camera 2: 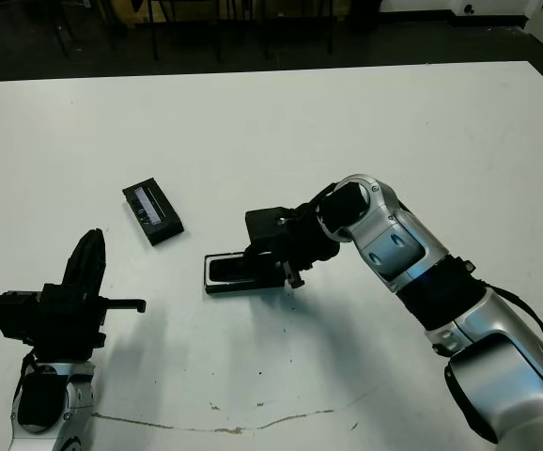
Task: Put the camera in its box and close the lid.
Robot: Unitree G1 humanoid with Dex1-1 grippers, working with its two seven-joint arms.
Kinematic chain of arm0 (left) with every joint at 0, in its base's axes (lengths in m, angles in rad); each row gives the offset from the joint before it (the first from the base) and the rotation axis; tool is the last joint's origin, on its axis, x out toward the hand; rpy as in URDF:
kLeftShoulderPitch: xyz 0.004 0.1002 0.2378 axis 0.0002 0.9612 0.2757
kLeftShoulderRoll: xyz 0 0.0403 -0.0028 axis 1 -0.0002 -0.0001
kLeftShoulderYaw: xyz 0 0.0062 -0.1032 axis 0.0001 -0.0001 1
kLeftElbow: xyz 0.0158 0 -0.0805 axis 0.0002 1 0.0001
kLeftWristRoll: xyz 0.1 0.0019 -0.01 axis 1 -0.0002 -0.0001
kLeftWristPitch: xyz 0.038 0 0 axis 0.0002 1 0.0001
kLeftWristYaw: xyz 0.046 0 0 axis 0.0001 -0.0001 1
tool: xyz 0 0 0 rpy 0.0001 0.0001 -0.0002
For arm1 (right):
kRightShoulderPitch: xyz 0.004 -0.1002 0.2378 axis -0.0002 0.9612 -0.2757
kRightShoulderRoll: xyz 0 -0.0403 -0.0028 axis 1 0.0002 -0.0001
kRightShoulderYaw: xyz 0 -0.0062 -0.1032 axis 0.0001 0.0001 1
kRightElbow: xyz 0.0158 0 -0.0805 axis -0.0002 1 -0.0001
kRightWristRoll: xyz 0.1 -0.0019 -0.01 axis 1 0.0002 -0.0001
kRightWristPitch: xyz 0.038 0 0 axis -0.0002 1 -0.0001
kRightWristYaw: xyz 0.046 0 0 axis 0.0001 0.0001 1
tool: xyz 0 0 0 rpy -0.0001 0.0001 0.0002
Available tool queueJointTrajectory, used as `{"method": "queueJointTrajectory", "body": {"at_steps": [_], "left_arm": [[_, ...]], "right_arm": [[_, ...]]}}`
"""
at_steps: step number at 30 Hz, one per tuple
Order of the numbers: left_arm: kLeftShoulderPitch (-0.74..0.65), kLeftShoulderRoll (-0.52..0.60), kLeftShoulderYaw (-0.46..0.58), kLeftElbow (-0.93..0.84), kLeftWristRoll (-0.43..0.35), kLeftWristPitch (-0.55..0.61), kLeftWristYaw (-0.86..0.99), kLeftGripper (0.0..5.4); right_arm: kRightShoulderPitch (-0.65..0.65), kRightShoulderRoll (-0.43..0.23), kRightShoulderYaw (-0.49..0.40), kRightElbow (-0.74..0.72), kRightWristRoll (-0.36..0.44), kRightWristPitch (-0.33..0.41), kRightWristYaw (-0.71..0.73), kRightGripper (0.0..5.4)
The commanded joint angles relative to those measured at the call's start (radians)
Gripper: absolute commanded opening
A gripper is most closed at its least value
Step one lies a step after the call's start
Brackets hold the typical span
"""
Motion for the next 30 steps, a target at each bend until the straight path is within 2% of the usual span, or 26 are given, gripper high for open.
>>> {"method": "queueJointTrajectory", "body": {"at_steps": [1, 5, 11, 15, 17, 21, 27, 30], "left_arm": [[0.065, 0.003, 0.007, 0.011, -0.004, 0.008, -0.003, 0.00], [0.060, 0.009, 0.011, 0.009, -0.013, 0.014, -0.009, 0.00], [0.057, 0.016, 0.012, -0.002, -0.005, 0.032, -0.011, 0.00], [0.061, 0.016, 0.011, -0.012, 0.009, 0.038, -0.008, 0.00], [0.067, 0.014, 0.010, -0.020, 0.011, 0.041, -0.008, 0.00], [0.077, 0.009, 0.011, -0.022, -0.002, 0.036, -0.012, 0.00], [0.084, 0.005, 0.013, -0.021, -0.006, 0.034, -0.008, 0.00], [0.085, 0.020, 0.022, -0.043, 0.006, 0.030, -0.012, 0.00]], "right_arm": [[0.045, -0.022, -0.032, 0.008, 0.005, -0.009, -0.024, 2.93], [0.078, -0.018, -0.059, 0.022, 0.022, -0.059, -0.026, 3.63], [0.100, -0.037, -0.075, -0.047, -0.010, -0.044, -0.081, 4.69], [0.126, -0.038, -0.127, -0.083, 0.024, -0.014, -0.119, 5.39], [0.150, -0.031, -0.174, -0.094, 0.066, -0.008, -0.138, 5.39], [0.232, -0.006, -0.295, -0.143, 0.184, 0.059, -0.216, 5.39], [0.376, 0.014, -0.375, -0.247, 0.234, 0.064, -0.366, 5.29], [0.468, 0.035, -0.404, -0.306, 0.216, -0.001, -0.466, 4.91]]}}
